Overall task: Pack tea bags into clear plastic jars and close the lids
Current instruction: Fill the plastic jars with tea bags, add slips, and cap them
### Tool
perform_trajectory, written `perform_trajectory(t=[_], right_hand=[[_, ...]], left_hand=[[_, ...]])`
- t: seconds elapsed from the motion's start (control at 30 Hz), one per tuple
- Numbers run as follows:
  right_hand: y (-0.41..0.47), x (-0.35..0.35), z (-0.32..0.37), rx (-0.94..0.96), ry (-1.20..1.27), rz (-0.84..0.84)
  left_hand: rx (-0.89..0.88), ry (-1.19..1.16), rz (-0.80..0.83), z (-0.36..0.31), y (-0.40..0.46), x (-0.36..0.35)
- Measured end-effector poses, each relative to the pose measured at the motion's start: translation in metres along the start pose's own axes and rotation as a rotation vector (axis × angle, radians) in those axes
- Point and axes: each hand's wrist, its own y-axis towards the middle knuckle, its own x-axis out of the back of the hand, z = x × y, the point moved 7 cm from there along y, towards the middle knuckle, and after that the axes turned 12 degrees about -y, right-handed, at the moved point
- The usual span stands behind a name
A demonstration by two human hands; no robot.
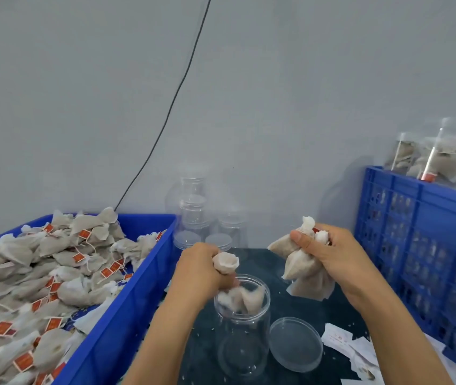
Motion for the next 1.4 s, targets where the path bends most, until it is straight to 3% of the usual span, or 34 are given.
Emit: perform_trajectory(t=[0.27,0.47,0.6,0.83,1.07,1.17,1.3,1.4], right_hand=[[-0.002,0.006,0.000,-0.011,-0.003,-0.004],[-0.004,0.010,0.002,-0.017,0.022,-0.010],[-0.003,0.009,0.004,-0.003,0.018,-0.009],[-0.004,0.004,0.006,-0.002,0.001,-0.009],[-0.004,-0.005,0.004,-0.004,-0.049,-0.003],[-0.004,-0.008,0.004,-0.006,-0.067,0.009],[-0.005,-0.008,0.005,-0.005,-0.086,0.014],[-0.005,-0.007,0.004,-0.005,-0.123,0.011]], left_hand=[[-0.036,-0.141,0.110,-0.003,-0.004,-0.014],[0.033,-0.603,0.013,0.002,-0.004,-0.009],[0.074,-0.669,0.078,0.005,-0.002,-0.006],[0.000,-0.291,0.069,0.009,-0.002,-0.012],[-0.095,-0.226,0.046,0.004,0.000,-0.012],[-0.169,-0.167,0.111,-0.004,-0.004,-0.020],[-0.307,0.194,0.255,-0.017,-0.012,-0.039],[-0.364,0.271,0.274,-0.023,-0.013,-0.045]])
